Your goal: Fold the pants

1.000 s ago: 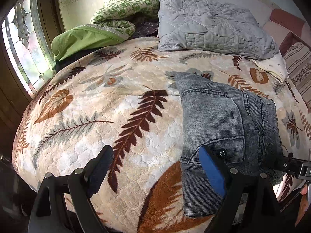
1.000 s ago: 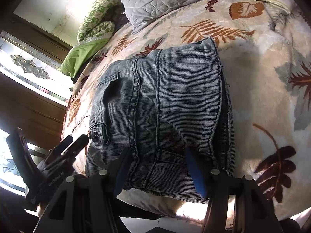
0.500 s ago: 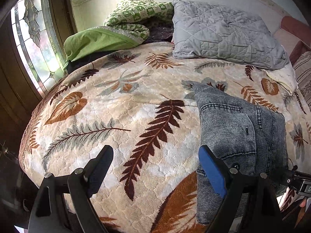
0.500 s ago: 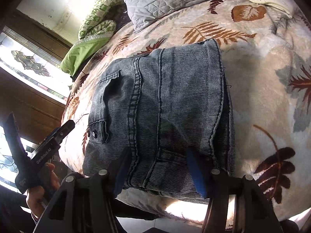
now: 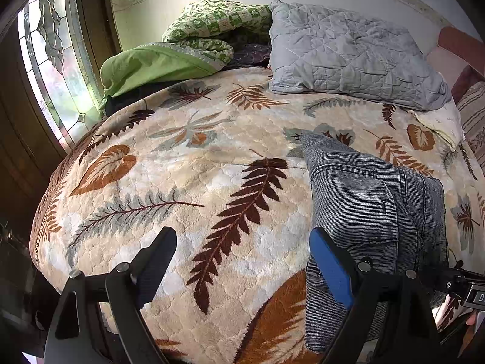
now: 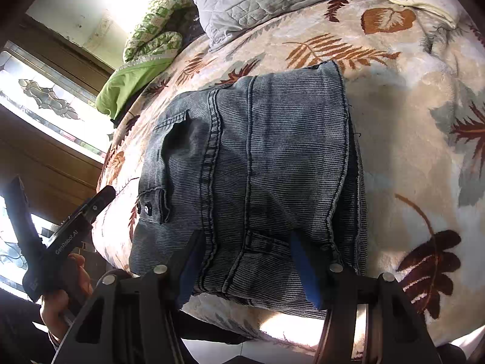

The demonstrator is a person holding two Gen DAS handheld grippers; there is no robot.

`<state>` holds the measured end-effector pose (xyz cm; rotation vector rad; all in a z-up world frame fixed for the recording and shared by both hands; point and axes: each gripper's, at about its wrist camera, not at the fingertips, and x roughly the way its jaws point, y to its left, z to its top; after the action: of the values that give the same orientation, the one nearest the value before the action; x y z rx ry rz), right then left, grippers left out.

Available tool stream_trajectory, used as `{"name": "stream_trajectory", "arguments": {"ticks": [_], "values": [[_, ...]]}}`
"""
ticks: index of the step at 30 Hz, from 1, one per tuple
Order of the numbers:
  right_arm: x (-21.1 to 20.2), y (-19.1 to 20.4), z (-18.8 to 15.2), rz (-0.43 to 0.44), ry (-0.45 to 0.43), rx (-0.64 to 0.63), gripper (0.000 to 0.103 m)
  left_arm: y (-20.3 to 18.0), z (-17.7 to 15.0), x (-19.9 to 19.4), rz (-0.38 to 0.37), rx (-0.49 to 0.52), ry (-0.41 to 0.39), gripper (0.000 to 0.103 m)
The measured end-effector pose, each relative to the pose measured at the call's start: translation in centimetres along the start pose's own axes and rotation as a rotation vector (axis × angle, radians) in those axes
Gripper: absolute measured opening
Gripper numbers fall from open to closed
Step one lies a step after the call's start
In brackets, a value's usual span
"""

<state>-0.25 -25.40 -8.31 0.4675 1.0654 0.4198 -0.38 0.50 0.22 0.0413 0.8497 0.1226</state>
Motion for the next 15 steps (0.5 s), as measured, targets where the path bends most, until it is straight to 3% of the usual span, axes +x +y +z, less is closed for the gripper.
{"name": "stream_trajectory", "arguments": {"ticks": [5,10,13,15], "values": [[-0.8,0.7,0.9,-0.015,0.053,-0.011,0.061,0.0,-0.2,0.7,-0.025,-0.007,0.025,0.090],[-4.4,3.2,5.6,0.027,-0.061,-0.079,0.065,-2.3,-1.6,2.8,-0.009,0.089,0.087,0.090],[-2.4,2.3,8.9,0.144,-0.054,-0.030,0.066,-3.1,-2.0,2.6,0.022,0.133,0.055,0.090],[0.8,0.2,10.2,0.180,-0.007,0.041,0.067,-2.5,-1.6,2.7,-0.011,0.115,0.075,0.090]]}}
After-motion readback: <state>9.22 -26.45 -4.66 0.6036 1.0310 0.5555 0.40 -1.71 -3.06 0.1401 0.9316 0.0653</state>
